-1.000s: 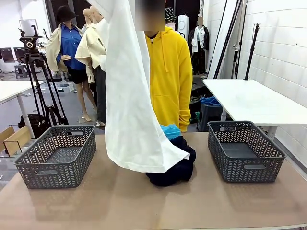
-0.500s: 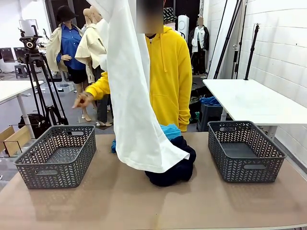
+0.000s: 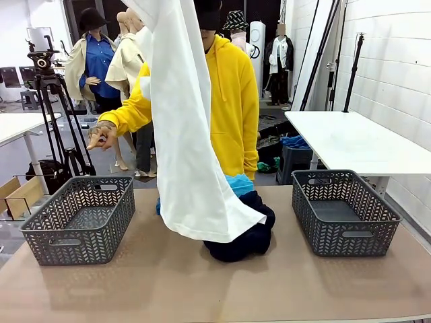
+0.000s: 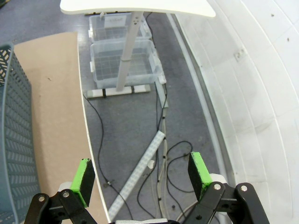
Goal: Sort the tops and bottoms.
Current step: Sort the clothes according to human instructions.
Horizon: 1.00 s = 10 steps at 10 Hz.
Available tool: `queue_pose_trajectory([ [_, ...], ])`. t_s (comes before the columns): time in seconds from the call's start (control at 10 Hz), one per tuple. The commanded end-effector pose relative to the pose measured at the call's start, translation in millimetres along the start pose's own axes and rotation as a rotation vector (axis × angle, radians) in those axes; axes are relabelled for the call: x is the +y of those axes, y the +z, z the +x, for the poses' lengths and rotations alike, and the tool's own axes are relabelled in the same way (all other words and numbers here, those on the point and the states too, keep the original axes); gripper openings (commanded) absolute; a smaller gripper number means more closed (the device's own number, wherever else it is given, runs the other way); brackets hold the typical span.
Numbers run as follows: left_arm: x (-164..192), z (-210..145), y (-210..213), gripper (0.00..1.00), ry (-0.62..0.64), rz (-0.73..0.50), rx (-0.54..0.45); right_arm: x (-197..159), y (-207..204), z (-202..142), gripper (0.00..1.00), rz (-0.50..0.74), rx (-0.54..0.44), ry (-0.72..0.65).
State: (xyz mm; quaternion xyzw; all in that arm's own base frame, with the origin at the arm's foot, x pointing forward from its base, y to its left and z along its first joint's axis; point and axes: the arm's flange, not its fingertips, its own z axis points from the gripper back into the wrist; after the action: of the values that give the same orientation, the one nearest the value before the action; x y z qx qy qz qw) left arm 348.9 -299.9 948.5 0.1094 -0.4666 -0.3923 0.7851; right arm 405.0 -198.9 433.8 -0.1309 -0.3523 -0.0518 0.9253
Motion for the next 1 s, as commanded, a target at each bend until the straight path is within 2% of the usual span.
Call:
queue_pose_trajectory([
  [0.0, 1.2, 1.4, 5.5, 0.00, 0.002, 0.005, -0.014, 0.0, -0.4, -0.5, 1.00, 0.001, 0.004, 0.012],
  [0.9, 0.0, 0.0, 0.0, 0.00, 0.000, 0.000, 0.000, 0.0, -0.4, -0.5, 1.00, 0.001, 0.004, 0.012],
])
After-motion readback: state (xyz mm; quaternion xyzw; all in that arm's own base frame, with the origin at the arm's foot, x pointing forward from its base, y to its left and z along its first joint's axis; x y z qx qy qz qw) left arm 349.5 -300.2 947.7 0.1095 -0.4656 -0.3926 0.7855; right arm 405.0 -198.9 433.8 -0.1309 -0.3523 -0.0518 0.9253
